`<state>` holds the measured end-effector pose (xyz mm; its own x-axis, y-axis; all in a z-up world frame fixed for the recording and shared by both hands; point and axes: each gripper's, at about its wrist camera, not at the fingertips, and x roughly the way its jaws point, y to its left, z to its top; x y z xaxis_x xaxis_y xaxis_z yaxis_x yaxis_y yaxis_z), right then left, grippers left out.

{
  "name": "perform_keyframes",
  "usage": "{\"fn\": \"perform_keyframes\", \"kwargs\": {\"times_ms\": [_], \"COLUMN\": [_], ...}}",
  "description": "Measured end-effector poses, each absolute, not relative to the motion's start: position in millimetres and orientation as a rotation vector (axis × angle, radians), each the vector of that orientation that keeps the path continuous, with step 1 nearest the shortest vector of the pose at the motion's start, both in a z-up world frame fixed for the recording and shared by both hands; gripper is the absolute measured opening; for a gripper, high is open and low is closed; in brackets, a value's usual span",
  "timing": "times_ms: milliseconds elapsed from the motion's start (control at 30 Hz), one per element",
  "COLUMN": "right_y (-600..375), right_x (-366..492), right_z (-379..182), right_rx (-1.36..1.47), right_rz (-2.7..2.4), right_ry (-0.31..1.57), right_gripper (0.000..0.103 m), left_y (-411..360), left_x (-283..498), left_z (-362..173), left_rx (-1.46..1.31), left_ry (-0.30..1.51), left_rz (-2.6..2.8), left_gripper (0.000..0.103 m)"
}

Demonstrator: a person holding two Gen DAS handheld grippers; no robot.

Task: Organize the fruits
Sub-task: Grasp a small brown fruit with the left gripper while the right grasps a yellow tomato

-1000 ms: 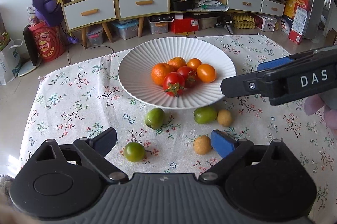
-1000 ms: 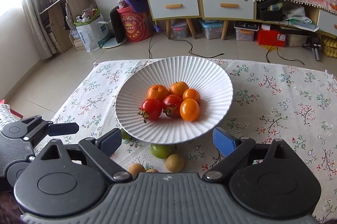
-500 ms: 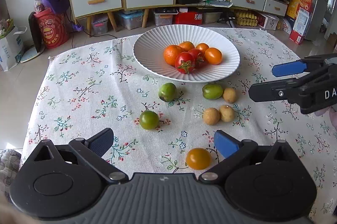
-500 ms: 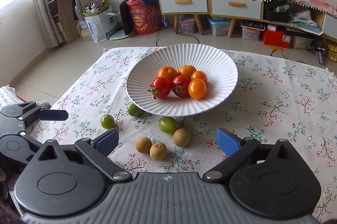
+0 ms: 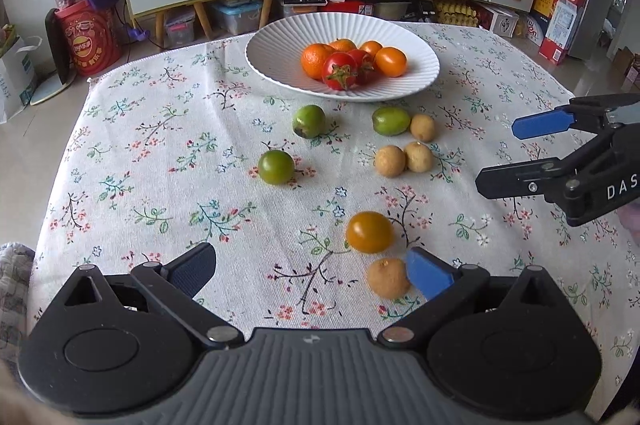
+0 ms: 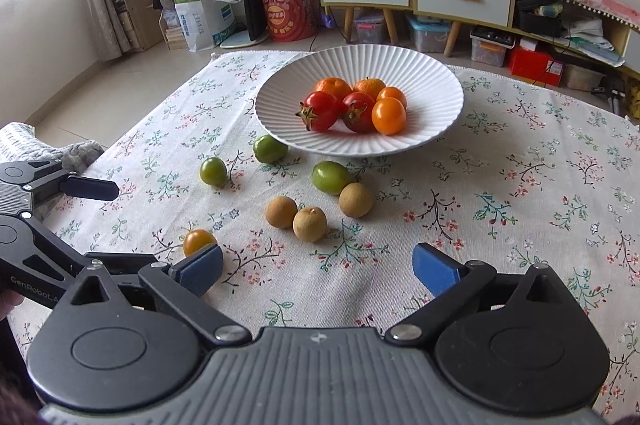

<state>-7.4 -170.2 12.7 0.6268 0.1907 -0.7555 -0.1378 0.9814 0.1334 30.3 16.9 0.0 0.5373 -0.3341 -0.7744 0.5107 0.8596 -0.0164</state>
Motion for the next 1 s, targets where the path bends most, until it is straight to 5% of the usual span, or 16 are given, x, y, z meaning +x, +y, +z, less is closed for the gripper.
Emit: {"fn": "perform_keyframes", "kwargs": {"times_ms": [367, 733, 833, 900, 1000], "right_y": [-163, -154, -152, -150, -146], "right_x": [-11, -13, -12, -11, -9], "right_z": [1, -7, -7, -8, -8], "right_rx": [0.041, 0.021, 0.021, 0.023, 0.018], "right_rz": [0.206, 0.213, 0.210, 0.212, 0.214], "right_ry": [0.913, 0.940, 0.943, 0.948, 0.951], "right_gripper": [0.101, 0.101, 0.101, 0.101, 0.101], "left_y": [0, -1, -1, -1, 1], "left_x": [13, 13, 14, 16, 18], "left_z": [-17, -22, -21, -20, -17], "left_rx": [0.259, 0.184, 0.168, 0.162, 0.158], "left_ry": [0.893, 0.916, 0.913, 0.918, 0.944], "left_rz": [-0.589, -0.635, -0.637, -0.633, -0.623], "left_gripper": [0.097, 0.061, 0.045, 0.024, 0.024]}}
